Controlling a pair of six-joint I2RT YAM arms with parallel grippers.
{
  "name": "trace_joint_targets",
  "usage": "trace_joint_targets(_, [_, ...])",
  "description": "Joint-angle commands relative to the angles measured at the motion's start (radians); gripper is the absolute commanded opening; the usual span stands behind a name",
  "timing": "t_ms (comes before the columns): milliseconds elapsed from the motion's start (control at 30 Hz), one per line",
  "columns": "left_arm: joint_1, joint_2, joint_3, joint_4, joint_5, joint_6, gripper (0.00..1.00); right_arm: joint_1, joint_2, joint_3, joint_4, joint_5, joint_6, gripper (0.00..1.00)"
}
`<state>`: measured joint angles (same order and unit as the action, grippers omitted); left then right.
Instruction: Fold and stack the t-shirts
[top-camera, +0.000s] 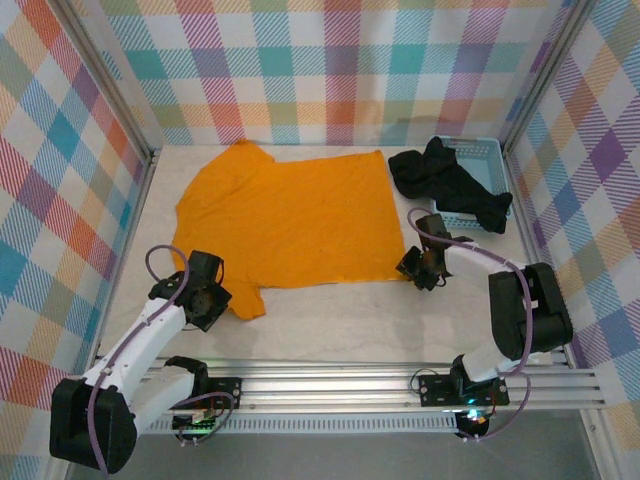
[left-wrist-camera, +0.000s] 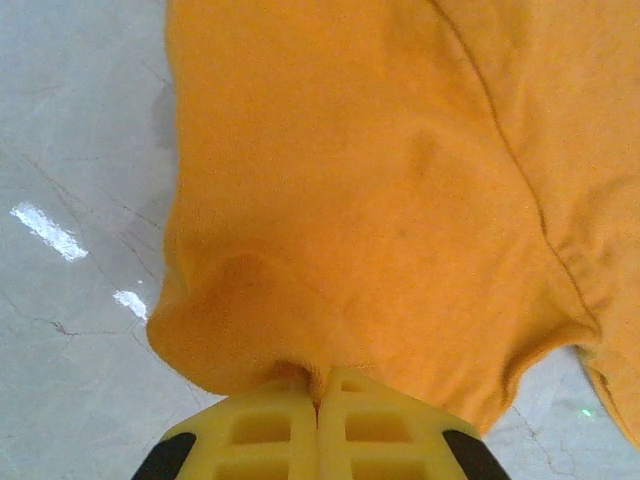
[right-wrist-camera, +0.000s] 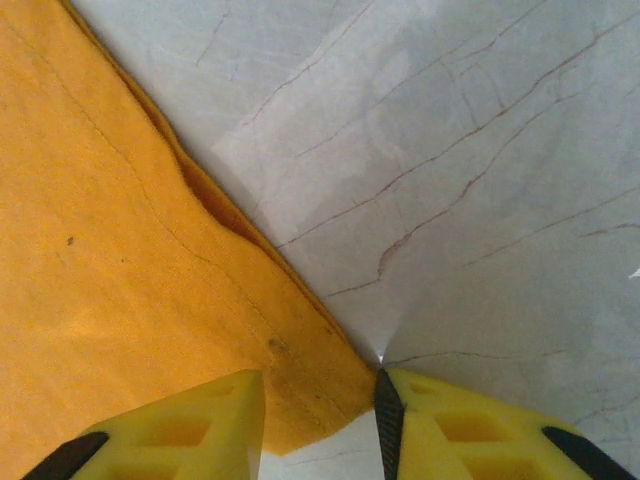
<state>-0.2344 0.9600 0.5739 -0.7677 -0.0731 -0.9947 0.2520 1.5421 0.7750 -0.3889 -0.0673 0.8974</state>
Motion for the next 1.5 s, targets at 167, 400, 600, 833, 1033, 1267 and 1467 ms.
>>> trace_joint_targets(167, [-0.013,-0.036,0.037,-0.066,-0.043,0.011,0.0,0.028,0.081,0.04,0.017,0.012,0.005,0.24])
trace_joint_targets(400, [-0.012,-0.124,0.073,-0.153,-0.067,-0.002,0.0,0.08,-0.003,0.063,-0.067,0.075,0.004,0.0])
trace_joint_targets(600, [-0.011,-0.228,0.12,-0.24,-0.077,-0.013,0.0,0.121,-0.19,0.007,-0.188,0.107,0.005,0.0])
trace_joint_targets(833, [-0.012,-0.374,0.174,-0.391,-0.133,-0.066,0.0,0.149,-0.418,-0.09,-0.349,0.042,0.004,0.0])
trace_joint_targets(1033, [-0.012,-0.369,0.159,-0.281,-0.038,-0.041,0.0,0.168,-0.548,-0.148,-0.413,-0.001,0.043,0.0])
trace_joint_targets(1267, [-0.011,-0.182,0.265,-0.173,-0.069,0.044,0.0,0.164,-0.414,-0.034,-0.382,0.02,0.032,0.0])
trace_joint_targets(1467, [-0.008,0.073,0.408,-0.104,-0.084,0.198,0.0,0.125,-0.307,0.07,-0.371,0.058,0.051,0.0])
